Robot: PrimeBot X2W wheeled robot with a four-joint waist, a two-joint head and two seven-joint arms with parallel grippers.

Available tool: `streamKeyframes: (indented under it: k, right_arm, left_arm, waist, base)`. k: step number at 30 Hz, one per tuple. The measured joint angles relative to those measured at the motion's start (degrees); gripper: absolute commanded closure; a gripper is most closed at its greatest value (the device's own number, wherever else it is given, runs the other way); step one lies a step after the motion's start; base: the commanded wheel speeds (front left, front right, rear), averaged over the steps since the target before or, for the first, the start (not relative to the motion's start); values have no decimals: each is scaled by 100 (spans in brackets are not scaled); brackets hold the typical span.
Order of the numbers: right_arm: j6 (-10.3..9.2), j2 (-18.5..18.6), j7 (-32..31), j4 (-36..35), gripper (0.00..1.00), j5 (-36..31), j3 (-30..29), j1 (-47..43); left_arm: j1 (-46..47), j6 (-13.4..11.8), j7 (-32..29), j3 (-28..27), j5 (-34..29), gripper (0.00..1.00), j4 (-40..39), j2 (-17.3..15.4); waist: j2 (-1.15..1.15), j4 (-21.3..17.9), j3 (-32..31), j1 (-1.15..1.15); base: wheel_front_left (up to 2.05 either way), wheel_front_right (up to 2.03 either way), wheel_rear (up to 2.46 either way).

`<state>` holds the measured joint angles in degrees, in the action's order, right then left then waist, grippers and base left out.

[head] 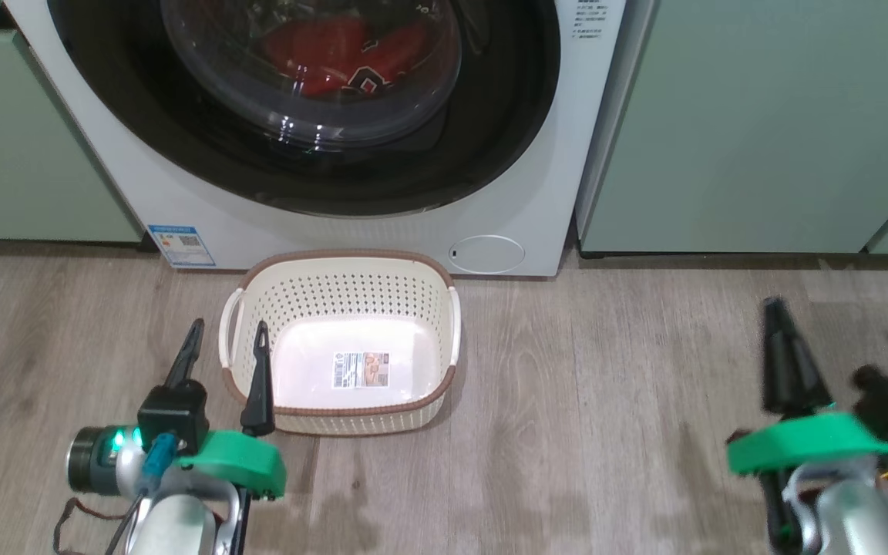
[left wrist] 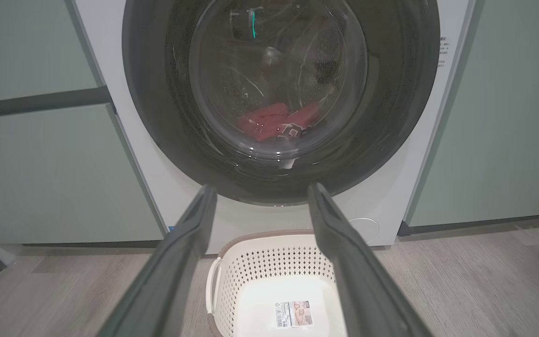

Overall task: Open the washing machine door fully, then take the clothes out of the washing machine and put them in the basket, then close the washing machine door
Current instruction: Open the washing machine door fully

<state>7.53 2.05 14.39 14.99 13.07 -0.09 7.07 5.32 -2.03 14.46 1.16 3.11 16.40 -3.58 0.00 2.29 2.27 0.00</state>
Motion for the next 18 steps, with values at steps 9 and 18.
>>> streamKeyframes:
  k: [9, 18]
  right_arm:
    - [0, 45, 25, 1079, 100, 2562, 70, 1177]
    - [0, 1241, -402, 1777, 100, 5989, 476, 2636]
  left_arm:
    - [26, 104, 0, 38, 26, 0, 41, 55]
    - [241, 143, 1, 333, 242, 0, 57, 93]
  waist:
    - [0, 145, 274, 0]
    - [0, 470, 681, 0]
  base:
    - [0, 0, 0]
    - [0, 0, 0]
